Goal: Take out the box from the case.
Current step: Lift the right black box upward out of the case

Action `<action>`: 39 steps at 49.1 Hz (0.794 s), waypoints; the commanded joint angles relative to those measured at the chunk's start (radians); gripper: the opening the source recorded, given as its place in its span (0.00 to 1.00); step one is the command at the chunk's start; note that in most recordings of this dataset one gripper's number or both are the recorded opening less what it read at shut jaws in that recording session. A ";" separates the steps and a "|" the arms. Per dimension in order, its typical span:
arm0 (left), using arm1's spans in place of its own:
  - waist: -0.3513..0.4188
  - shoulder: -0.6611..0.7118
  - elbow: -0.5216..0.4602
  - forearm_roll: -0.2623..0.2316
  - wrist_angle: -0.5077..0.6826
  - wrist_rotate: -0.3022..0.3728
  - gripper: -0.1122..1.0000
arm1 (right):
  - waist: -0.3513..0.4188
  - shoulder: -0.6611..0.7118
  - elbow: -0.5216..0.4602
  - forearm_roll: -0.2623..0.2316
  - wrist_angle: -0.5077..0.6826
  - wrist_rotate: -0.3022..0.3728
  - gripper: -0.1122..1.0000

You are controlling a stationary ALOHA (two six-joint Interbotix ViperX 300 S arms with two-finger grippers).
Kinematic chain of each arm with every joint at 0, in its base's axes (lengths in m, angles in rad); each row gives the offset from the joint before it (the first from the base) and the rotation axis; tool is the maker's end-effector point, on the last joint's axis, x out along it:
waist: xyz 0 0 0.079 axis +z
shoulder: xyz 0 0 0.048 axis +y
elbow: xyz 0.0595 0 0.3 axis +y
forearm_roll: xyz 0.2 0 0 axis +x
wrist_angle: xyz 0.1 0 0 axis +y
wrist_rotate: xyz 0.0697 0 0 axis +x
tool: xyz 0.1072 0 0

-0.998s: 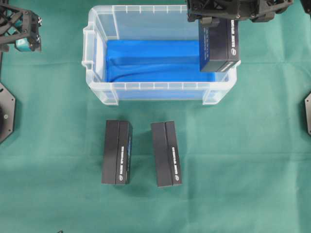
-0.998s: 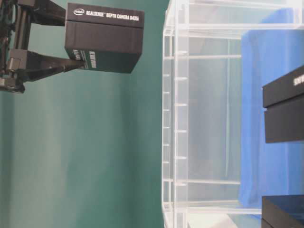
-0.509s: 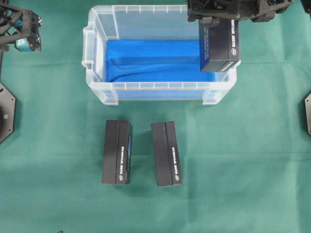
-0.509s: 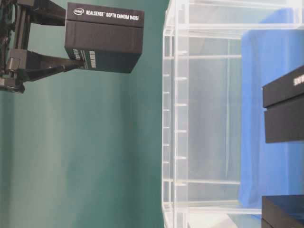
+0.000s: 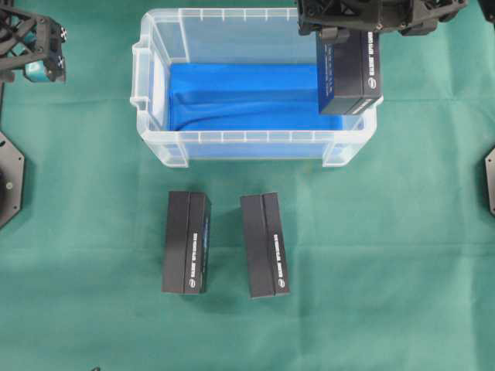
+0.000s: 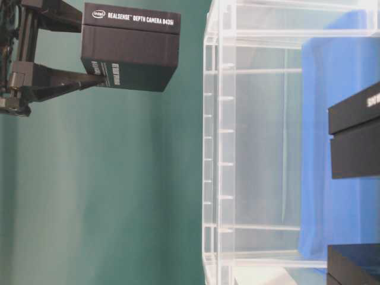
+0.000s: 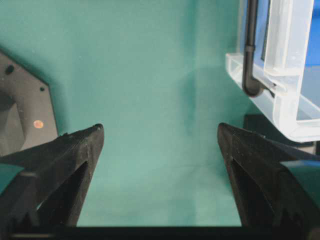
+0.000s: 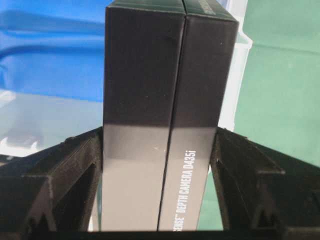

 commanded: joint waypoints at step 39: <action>-0.002 -0.006 -0.012 -0.002 -0.003 -0.002 0.92 | 0.017 -0.037 -0.029 -0.017 -0.005 0.000 0.70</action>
